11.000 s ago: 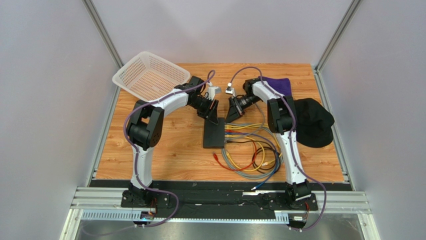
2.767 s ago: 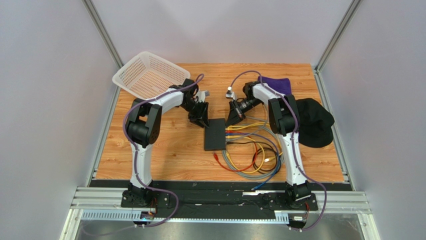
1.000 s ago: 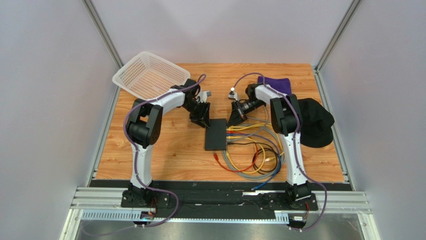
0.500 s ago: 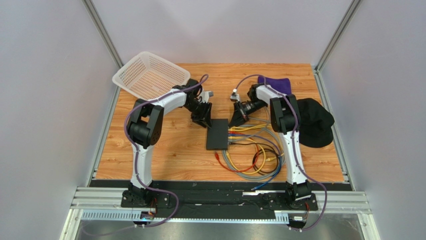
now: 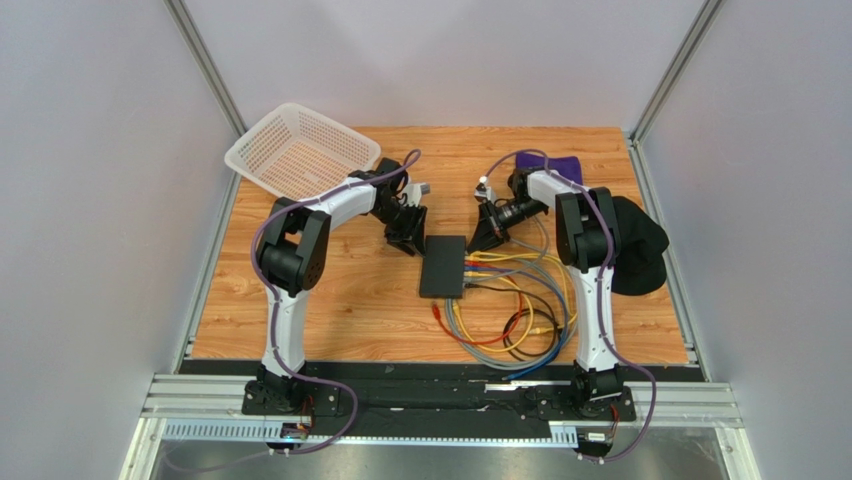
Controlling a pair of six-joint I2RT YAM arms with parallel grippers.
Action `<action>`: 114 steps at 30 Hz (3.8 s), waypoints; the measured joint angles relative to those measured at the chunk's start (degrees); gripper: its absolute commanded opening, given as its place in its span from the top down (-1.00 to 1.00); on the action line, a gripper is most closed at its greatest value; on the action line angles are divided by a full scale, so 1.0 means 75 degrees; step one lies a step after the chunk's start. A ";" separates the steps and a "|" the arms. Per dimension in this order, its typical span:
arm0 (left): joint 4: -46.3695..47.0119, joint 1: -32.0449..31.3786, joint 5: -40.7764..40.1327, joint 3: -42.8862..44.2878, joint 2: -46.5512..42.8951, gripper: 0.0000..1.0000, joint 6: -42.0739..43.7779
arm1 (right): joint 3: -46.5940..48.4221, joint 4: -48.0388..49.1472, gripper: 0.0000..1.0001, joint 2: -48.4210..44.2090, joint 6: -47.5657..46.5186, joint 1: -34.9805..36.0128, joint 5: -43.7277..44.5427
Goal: Pull the plug from the switch port
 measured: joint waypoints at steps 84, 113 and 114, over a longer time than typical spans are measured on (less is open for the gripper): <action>-0.0134 -0.0475 -0.1052 0.0163 -0.0565 -0.47 0.1218 | 0.0137 0.3357 0.17 -0.3381 0.0618 -0.0664 0.2122; -0.0160 -0.0044 0.0423 0.0501 0.0303 -0.50 0.0734 | 0.0530 -0.0044 -0.11 -0.0513 -0.2186 0.0525 0.1221; -0.0169 -0.0044 0.0423 0.0510 0.0309 -0.50 0.0711 | 0.0632 -0.0111 -0.11 -0.0323 -0.2087 0.0458 0.1090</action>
